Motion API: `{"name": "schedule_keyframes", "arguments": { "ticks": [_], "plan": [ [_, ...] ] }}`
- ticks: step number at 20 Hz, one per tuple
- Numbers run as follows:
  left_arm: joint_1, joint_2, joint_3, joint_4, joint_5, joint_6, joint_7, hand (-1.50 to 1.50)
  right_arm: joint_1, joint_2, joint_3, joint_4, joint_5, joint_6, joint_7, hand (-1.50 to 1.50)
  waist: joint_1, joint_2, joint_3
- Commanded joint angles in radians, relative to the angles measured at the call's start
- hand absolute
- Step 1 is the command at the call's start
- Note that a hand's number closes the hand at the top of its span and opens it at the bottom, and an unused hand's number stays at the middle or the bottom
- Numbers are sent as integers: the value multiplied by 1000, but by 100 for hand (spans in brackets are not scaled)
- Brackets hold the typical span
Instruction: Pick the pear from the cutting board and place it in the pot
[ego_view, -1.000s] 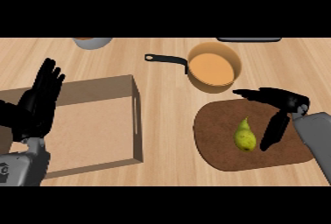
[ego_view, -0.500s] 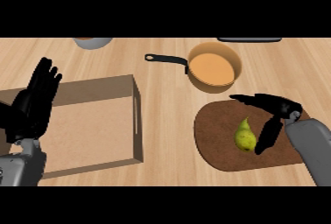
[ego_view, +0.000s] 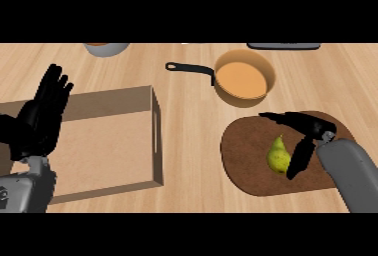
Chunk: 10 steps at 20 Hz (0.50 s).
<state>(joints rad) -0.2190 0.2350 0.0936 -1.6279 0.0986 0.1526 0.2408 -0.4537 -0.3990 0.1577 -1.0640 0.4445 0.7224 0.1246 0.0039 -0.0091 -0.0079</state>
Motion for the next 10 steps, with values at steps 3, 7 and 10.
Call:
{"name": "schedule_keyframes", "arguments": {
  "ticks": [3,7,10],
  "plan": [
    [-3,-30,-11,-6,-14,11,-5,0,17,-1,87,18,112,-35,-166,150,3,11,8],
    [35,1,35,12,11,-36,-56,0,42,18,74,31,134,-81,-201,150,2,10,8],
    [-33,-13,25,89,-7,-22,-55,0,51,-8,68,33,133,-60,-242,150,-5,12,8]
  ]
}}
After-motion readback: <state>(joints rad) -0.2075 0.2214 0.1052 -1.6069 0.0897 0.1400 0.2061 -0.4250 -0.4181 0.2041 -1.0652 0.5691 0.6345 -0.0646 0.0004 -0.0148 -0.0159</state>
